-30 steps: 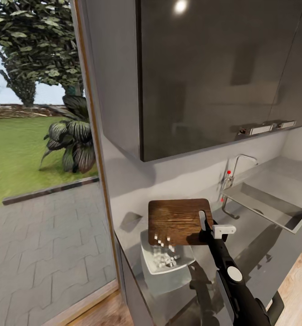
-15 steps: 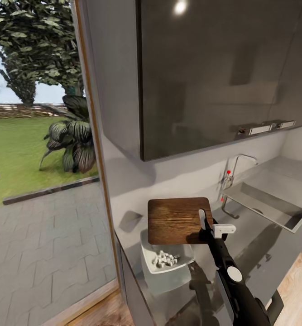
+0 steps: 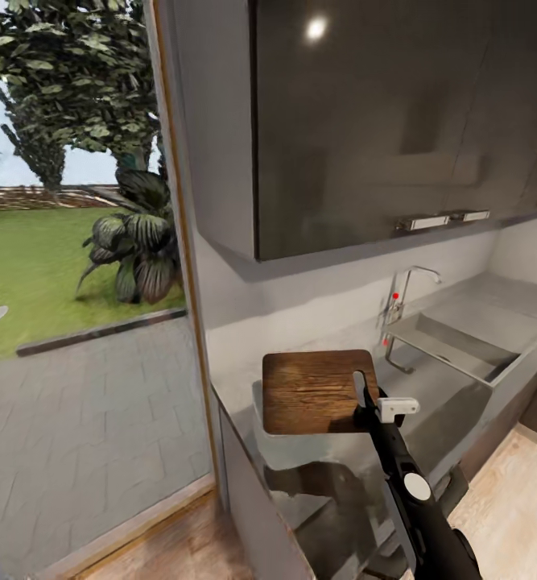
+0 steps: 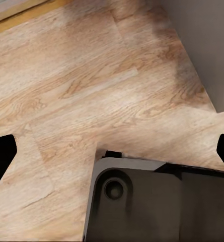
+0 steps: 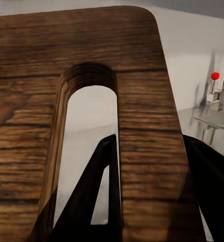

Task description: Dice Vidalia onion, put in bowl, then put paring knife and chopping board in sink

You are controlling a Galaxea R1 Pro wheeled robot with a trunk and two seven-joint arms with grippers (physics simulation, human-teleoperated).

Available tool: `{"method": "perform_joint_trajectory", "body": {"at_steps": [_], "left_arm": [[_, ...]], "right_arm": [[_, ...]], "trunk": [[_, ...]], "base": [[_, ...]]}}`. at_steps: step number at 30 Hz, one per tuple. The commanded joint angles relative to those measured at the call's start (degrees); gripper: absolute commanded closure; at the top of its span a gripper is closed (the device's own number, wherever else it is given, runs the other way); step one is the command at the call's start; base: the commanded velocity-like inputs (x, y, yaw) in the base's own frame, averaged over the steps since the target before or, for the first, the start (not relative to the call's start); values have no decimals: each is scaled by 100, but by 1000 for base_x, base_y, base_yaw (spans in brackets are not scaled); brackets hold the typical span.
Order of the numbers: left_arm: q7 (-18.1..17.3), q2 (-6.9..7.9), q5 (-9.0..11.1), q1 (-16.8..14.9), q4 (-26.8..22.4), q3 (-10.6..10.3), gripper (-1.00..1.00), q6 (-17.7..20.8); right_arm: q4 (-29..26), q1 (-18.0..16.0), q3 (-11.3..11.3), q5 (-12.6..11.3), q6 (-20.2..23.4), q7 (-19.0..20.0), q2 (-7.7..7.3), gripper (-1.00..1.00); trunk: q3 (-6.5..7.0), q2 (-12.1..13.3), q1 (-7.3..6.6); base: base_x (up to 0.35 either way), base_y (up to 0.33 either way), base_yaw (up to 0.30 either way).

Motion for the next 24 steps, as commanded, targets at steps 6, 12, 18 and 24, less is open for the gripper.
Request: {"method": "perform_joint_trajectory", "body": {"at_steps": [6,12,18,24], "left_arm": [[46,9,60,0,8,-34,-100,-18],[46,9,60,0,19,-34,-100,-18],[46,4,60,-1,20,-34,-100,-18],[46,4,60,0,20,-34,-100,-19]], "right_arm": [[-13,-4,-21,57,-17,37,18,100],[-102,-3,-13,57,-17,54,41,100],[-113,-4,-12,57,-17,55,47,100],[-113,-4,-12,57,-17,48,52,100]], "trunk": [[-5,-7,-1],[-5,-7,-1],[-5,-7,-1],[-5,-7,-1]], "base": [[-345,-1,0],[-307,-131,0],[-224,-235,0],[-170,-257,143]]}}
